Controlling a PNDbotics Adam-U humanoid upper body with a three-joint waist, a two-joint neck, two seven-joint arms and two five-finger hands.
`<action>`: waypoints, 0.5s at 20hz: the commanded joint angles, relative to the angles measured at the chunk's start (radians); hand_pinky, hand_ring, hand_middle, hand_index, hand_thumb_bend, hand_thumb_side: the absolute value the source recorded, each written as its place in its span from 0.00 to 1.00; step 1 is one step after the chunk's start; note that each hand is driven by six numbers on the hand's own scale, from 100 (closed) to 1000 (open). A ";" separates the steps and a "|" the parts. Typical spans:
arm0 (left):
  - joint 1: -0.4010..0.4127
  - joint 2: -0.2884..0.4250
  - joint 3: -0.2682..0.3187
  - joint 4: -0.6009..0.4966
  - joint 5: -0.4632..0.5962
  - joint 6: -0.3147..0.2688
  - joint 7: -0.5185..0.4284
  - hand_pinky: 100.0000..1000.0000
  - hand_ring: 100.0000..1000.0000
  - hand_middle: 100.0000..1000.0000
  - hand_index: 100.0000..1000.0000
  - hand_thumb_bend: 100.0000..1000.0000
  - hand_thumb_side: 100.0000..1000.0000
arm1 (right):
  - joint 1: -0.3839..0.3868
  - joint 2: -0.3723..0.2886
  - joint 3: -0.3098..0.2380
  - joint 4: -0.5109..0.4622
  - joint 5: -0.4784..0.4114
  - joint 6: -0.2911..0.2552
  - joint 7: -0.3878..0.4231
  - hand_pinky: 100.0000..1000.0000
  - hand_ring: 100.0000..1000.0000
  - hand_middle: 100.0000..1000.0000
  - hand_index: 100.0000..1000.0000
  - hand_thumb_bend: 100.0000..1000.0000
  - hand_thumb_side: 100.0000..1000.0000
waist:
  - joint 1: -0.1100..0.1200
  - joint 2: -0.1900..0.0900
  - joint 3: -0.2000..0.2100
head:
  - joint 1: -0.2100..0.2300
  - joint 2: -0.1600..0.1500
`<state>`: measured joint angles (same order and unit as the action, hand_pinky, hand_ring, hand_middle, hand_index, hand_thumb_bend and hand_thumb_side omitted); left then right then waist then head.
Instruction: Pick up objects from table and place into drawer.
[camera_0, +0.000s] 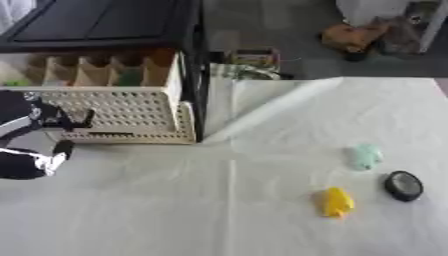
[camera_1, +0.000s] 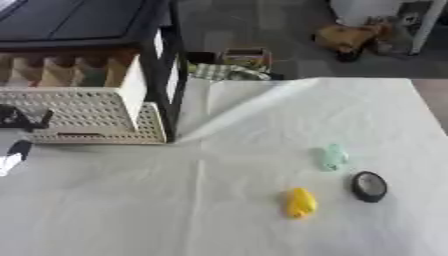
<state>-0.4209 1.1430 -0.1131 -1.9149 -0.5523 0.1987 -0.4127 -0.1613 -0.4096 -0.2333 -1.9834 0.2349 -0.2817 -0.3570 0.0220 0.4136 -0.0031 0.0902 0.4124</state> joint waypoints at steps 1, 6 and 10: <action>0.021 0.048 0.014 -0.047 0.003 0.007 0.020 0.00 0.00 0.00 0.66 0.01 0.34 | -0.003 -0.013 -0.010 -0.017 -0.007 -0.004 -0.001 0.72 0.66 0.31 0.80 0.33 0.96 | -0.002 -0.025 0.003 | -0.001 0.000; 0.063 0.056 0.021 -0.082 -0.007 0.021 0.047 0.00 0.00 0.00 0.66 0.01 0.34 | -0.004 -0.012 -0.011 -0.017 -0.009 -0.006 -0.002 0.72 0.66 0.32 0.80 0.33 0.96 | -0.005 -0.027 0.004 | -0.002 0.000; 0.085 0.059 0.020 -0.085 -0.014 0.012 0.067 0.00 0.00 0.00 0.66 0.01 0.34 | -0.004 -0.010 -0.012 -0.017 -0.010 -0.006 -0.002 0.72 0.66 0.32 0.80 0.32 0.96 | -0.008 -0.028 0.005 | -0.002 0.001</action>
<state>-0.3392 1.1621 -0.1008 -1.9857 -0.5633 0.2156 -0.3532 -0.1613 -0.4092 -0.2336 -1.9834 0.2339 -0.2840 -0.3584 0.0157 0.4074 0.0009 0.0896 0.4124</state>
